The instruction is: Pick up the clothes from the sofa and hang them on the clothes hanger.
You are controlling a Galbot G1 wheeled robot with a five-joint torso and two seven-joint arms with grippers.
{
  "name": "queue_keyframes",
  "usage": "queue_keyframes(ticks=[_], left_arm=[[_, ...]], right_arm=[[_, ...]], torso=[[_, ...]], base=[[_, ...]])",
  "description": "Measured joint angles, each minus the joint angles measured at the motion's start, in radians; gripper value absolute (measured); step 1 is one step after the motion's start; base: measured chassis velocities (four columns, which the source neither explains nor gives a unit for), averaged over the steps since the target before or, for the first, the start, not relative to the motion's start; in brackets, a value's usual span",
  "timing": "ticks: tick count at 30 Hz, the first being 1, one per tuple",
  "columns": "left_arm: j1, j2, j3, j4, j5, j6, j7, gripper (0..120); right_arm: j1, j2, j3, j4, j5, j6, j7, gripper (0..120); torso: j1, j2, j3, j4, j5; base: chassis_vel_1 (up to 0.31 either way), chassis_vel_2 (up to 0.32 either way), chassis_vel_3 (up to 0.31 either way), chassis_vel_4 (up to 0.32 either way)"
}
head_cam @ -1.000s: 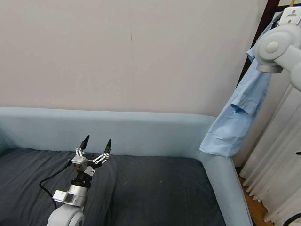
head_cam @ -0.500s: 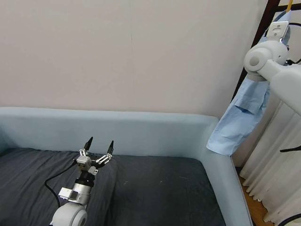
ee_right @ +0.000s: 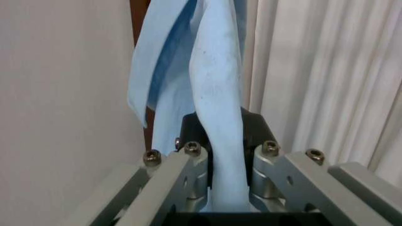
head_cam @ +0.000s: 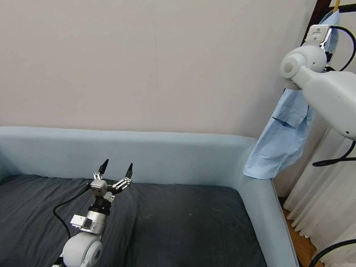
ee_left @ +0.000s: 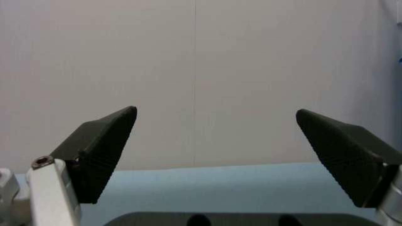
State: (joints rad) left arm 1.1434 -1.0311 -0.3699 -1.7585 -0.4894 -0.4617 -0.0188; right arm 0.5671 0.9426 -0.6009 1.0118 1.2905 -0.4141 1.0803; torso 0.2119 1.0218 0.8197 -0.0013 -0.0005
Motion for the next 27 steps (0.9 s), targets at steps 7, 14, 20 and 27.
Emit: queue_keyframes(ticks=[7, 14, 20, 27], left_arm=[[-0.011, 0.021, -0.003, -0.001, -0.010, 0.006, -0.006, 100], [0.006, 0.022, -0.012, -0.009, -0.011, 0.006, -0.008, 100], [0.015, 0.022, -0.018, -0.019, -0.011, 0.005, -0.010, 100], [0.027, 0.016, -0.023, -0.027, -0.006, 0.005, -0.011, 100]], right_arm=[[0.016, 0.035, 0.010, -0.070, -0.019, 0.007, -0.020, 7], [0.023, 0.057, 0.028, -0.106, 0.027, -0.031, -0.019, 7], [0.028, 0.066, 0.041, -0.127, 0.058, -0.040, -0.019, 7], [0.029, 0.065, 0.049, -0.123, 0.104, -0.049, -0.013, 7]], torso=[[0.000, 0.000, 0.000, 0.0002, -0.0001], [0.000, 0.000, 0.000, 0.0002, -0.0001], [0.000, 0.000, 0.000, 0.0001, -0.0002], [0.000, 0.000, 0.000, 0.0002, -0.0002]], base=[[0.000, 0.000, 0.000, 0.000], [0.000, 0.000, 0.000, 0.000], [0.000, 0.000, 0.000, 0.000], [0.000, 0.000, 0.000, 0.000]])
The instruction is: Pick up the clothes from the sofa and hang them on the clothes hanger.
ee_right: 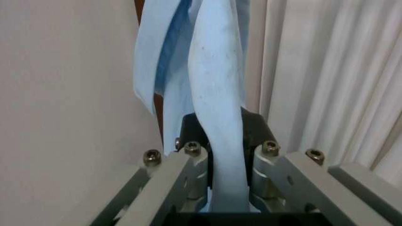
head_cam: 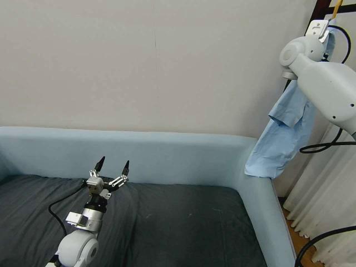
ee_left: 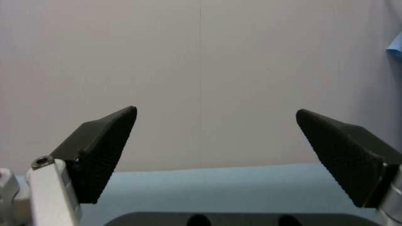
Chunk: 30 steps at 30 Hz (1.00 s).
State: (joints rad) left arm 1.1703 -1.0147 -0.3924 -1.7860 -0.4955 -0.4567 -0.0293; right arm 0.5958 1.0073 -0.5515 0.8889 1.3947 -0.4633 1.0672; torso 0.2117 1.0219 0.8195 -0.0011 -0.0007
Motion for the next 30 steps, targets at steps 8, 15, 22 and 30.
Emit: queue_keyframes(ticks=[8, 15, 22, 30], left_arm=[[0.011, -0.005, -0.005, -0.008, 0.003, 0.002, -0.001, 100], [0.008, -0.016, 0.000, -0.009, 0.008, 0.002, -0.001, 100], [0.011, -0.019, -0.001, -0.011, 0.008, 0.003, -0.001, 100], [0.011, -0.018, -0.005, -0.009, 0.009, 0.002, -0.002, 100]], right_arm=[[0.004, -0.003, -0.002, -0.020, -0.060, 0.024, -0.040, 7], [0.020, -0.001, -0.003, -0.038, -0.065, 0.032, -0.047, 7], [0.025, 0.020, 0.003, -0.100, -0.067, 0.027, -0.066, 7], [-0.004, 0.015, 0.017, -0.092, -0.066, 0.022, -0.070, 7]], torso=[[0.000, 0.000, 0.000, -0.0002, 0.0003], [0.000, 0.000, 0.000, 0.0000, 0.0002], [0.000, 0.000, 0.000, 0.0002, 0.0000], [0.000, 0.000, 0.000, -0.0001, 0.0001]], base=[[0.000, 0.000, 0.000, 0.000], [0.000, 0.000, 0.000, 0.000], [0.000, 0.000, 0.000, 0.000], [0.000, 0.000, 0.000, 0.000]])
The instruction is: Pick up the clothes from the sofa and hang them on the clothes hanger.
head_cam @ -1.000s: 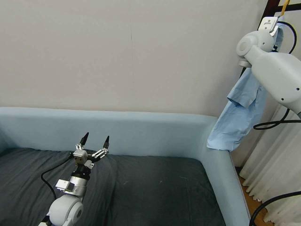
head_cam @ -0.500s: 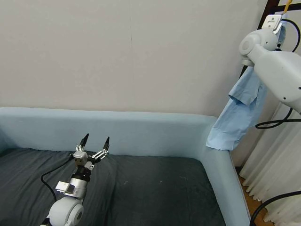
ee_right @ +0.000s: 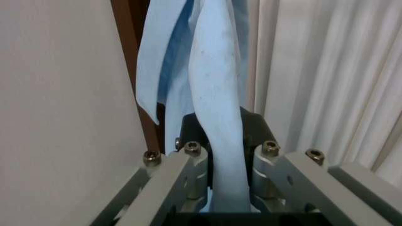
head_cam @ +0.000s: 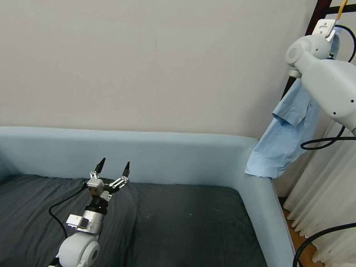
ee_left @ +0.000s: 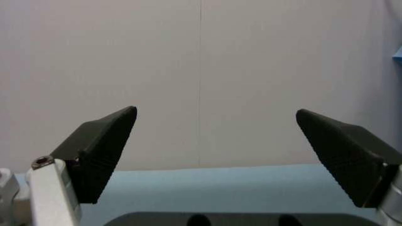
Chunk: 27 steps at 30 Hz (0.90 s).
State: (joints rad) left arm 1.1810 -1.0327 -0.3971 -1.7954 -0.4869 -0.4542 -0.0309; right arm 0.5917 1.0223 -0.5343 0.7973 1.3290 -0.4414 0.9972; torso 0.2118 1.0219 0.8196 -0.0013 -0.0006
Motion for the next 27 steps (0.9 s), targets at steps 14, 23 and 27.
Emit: queue_keyframes(ticks=[14, 23, 27], left_arm=[[0.029, -0.016, -0.010, -0.019, 0.013, -0.002, 0.000, 100], [0.065, -0.037, -0.031, -0.033, 0.024, -0.007, 0.001, 100], [0.102, -0.072, -0.069, -0.080, 0.000, -0.014, 0.003, 100]], right_arm=[[-0.113, -0.092, 0.030, 0.267, -0.024, 0.075, -0.071, 27], [-0.257, -0.175, 0.142, 0.509, -0.134, 0.251, -0.179, 58], [-0.438, -0.275, 0.267, 0.748, -0.121, 0.407, -0.362, 75]], torso=[[0.000, 0.000, 0.000, 0.0006, 0.0000], [0.000, 0.000, 0.000, 0.0001, 0.0000], [0.000, 0.000, 0.000, -0.0002, 0.0000]], base=[[0.000, 0.000, 0.000, 0.000], [0.000, 0.000, 0.000, 0.000], [0.000, 0.000, 0.000, 0.000]])
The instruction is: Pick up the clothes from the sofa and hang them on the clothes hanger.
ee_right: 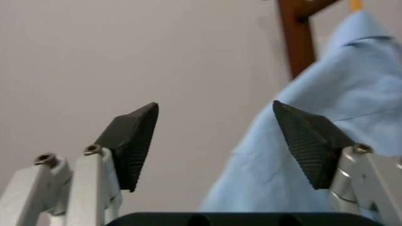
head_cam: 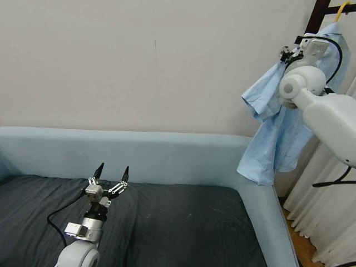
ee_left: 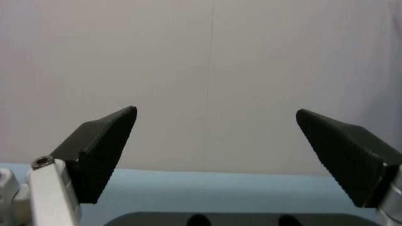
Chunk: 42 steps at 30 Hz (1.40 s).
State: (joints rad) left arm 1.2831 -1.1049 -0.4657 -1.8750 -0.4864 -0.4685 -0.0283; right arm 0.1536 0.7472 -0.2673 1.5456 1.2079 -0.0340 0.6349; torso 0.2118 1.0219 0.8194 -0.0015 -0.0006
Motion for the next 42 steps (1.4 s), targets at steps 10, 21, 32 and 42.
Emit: queue_keyframes(ticks=[10, 21, 32, 42], left_arm=[[0.101, -0.133, -0.086, -0.139, -0.010, -0.025, 0.074, 100], [0.280, -0.363, -0.096, -0.230, 0.120, 0.024, 0.061, 100], [0.320, -0.456, -0.025, -0.157, 0.234, 0.014, 0.007, 100], [0.331, -0.470, 0.004, -0.150, 0.276, 0.017, 0.004, 100]], right_arm=[[-0.477, -0.050, 0.245, 0.333, -0.110, 0.142, -0.258, 100], [-1.154, 0.230, 0.554, 0.319, -0.668, 0.243, -0.603, 100], [-1.590, 0.507, 0.838, 0.389, -0.987, 0.247, -0.602, 100], [-1.682, 0.543, 0.840, 0.432, -1.004, 0.269, -0.563, 100]], torso=[[0.000, 0.000, 0.000, 0.0006, -0.0005], [0.000, 0.000, 0.000, 0.0001, 0.0003], [0.000, 0.000, 0.000, 0.0002, 0.0001], [0.000, 0.000, 0.000, 0.0004, 0.0000]], base=[[0.000, 0.000, 0.000, 0.000], [0.000, 0.000, 0.000, 0.000], [0.000, 0.000, 0.000, 0.000], [0.000, 0.000, 0.000, 0.000]])
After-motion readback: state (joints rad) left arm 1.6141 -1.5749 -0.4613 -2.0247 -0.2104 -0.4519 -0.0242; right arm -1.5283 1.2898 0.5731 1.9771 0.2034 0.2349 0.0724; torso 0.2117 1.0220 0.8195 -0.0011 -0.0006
